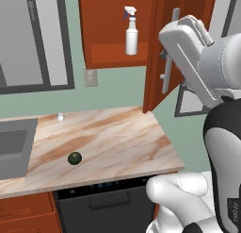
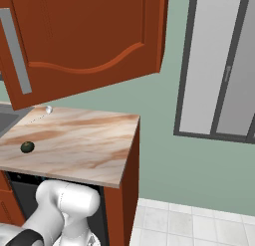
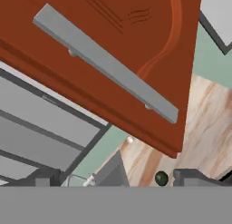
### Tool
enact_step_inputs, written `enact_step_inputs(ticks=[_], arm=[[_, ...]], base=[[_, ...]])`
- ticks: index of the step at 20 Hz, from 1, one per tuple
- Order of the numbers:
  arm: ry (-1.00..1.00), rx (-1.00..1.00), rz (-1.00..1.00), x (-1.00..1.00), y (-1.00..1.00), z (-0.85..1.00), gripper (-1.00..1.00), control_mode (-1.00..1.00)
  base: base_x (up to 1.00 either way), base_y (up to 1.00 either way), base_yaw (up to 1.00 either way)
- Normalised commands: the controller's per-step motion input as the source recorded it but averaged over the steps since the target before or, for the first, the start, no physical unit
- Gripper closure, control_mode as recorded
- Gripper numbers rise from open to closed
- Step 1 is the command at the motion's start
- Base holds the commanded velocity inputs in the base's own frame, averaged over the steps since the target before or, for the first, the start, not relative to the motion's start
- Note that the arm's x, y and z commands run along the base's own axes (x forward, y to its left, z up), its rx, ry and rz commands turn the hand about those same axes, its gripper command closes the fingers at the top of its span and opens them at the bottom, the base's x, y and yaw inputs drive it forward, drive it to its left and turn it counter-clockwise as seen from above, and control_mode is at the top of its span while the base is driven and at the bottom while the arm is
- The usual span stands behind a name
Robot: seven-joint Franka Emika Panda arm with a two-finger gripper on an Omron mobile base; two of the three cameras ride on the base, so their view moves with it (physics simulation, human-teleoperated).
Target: Open the cabinet. Pick the spray and place it next to the sink. Then close the cabinet.
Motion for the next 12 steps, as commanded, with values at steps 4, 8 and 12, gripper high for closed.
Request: enact_step_inputs(ticks=[4,8,12], arm=[[0.16,0.13,0.00,0.30,0.27,-0.19,-1.00,-1.00],[0.02,0.07,-0.08,0.36,0.25,-0.20,-1.00,-1.00],[0.00,0.06,-0.12,0.38,0.21,-0.19,-1.00,-1.00]], base=[[0.00,0.00,0.00],[0.00,0.00,0.00],[0.00,0.00,0.00]])
